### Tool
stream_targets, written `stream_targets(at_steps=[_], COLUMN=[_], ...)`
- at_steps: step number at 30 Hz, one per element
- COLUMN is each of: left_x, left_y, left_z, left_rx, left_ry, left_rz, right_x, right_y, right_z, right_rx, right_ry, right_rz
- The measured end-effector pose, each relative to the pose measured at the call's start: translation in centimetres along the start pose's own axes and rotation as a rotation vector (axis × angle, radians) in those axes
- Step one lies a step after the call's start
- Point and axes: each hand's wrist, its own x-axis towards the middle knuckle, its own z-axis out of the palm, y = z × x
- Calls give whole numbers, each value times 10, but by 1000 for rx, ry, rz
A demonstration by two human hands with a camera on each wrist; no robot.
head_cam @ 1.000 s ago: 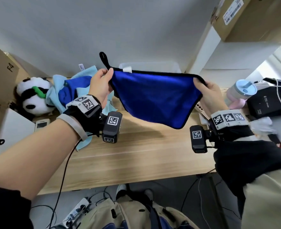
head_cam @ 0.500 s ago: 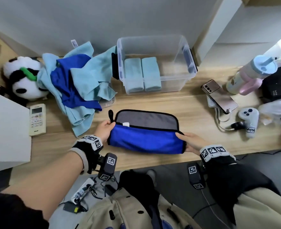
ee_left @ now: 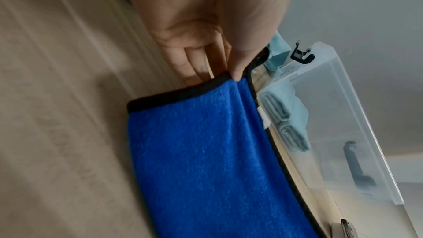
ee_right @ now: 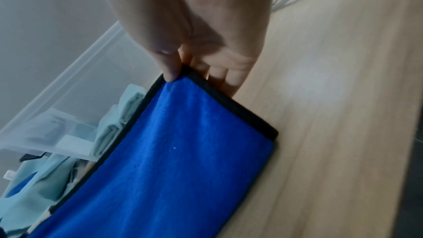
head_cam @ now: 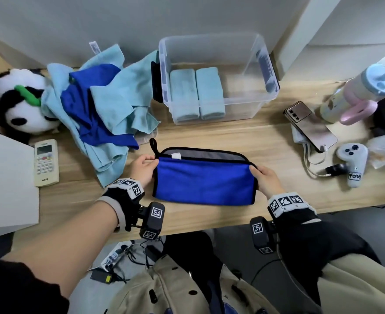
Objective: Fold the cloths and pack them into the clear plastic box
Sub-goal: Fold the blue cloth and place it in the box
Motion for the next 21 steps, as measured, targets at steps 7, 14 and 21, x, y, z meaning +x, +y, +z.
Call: stream_targets(at_steps=[7, 14, 21], left_x=[22, 32, 37], left_y=[11, 16, 19], left_z=[4, 10, 11], left_rx=[84, 131, 167], left_ry=[8, 37, 51], left_rz=[5, 2, 15], right_x=[20, 33, 45], right_y=[-12, -16, -15], right_z=[3, 8, 12], right_rx=[-73, -163, -209], right_ry=[-3, 14, 40], right_rz=[-12, -49, -29])
